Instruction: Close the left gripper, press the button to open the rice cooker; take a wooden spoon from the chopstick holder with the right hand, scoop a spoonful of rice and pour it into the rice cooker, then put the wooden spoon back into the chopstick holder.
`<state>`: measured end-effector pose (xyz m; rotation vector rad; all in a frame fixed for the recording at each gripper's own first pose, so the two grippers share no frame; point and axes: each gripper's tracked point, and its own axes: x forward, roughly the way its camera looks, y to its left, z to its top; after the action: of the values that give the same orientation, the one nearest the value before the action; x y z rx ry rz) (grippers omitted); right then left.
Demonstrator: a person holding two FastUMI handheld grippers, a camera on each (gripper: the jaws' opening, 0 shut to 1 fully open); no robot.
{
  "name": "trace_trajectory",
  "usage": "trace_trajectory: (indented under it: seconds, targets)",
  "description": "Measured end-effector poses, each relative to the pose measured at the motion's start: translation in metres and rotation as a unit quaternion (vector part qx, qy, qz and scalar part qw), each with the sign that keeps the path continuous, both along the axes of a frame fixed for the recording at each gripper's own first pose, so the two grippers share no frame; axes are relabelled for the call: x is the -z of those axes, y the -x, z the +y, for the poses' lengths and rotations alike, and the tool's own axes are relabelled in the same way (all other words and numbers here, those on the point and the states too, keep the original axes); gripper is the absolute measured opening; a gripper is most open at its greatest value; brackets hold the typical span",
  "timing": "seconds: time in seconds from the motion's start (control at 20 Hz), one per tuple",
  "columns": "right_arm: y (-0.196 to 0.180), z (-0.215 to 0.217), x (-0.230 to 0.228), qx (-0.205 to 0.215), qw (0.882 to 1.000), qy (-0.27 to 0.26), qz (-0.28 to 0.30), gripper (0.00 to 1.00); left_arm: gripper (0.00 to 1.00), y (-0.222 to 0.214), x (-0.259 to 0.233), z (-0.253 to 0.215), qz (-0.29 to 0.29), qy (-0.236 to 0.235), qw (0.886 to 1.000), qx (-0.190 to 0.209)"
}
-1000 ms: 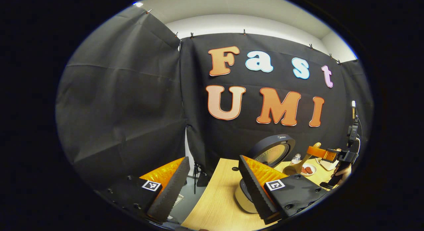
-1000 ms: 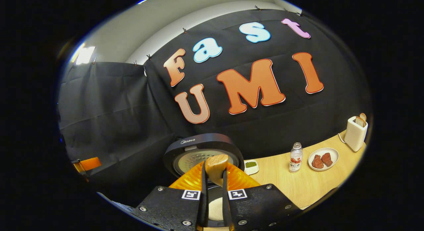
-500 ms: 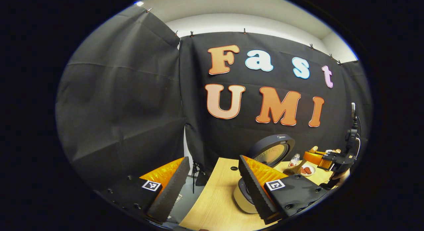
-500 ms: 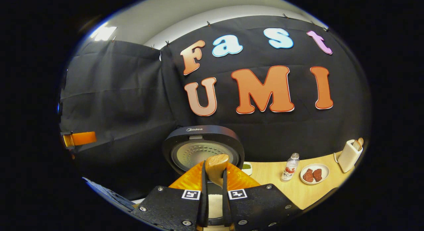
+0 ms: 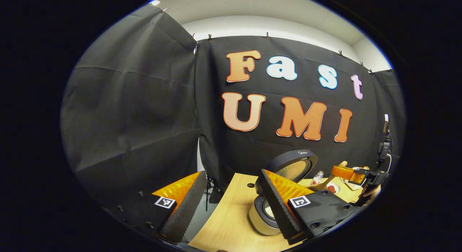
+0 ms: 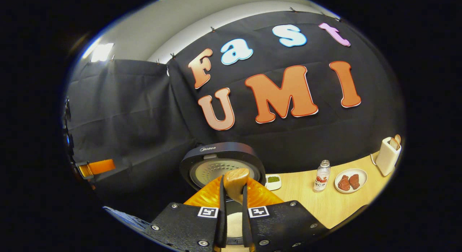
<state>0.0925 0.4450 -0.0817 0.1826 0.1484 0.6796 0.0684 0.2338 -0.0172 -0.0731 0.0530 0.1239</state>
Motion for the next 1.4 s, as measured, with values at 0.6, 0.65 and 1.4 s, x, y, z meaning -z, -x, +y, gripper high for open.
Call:
trace_trajectory:
  seconds: [0.6,0.65,1.4]
  targets:
    - [-0.028,-0.2,-0.001,0.127,0.989,-0.06,0.037,0.16,0.96,-0.029,-0.024,-0.075,-0.039,-0.014,0.999,0.022]
    - [-0.029,-0.22,0.002,0.141,0.987,-0.06,0.039,0.16,0.96,-0.031,-0.026,-0.08,-0.042,-0.013,0.999,0.022]
    - [-0.032,-0.382,0.125,0.227,0.961,-0.079,0.137,0.16,1.0,-0.026,-0.032,-0.137,-0.062,-0.025,0.997,-0.026]
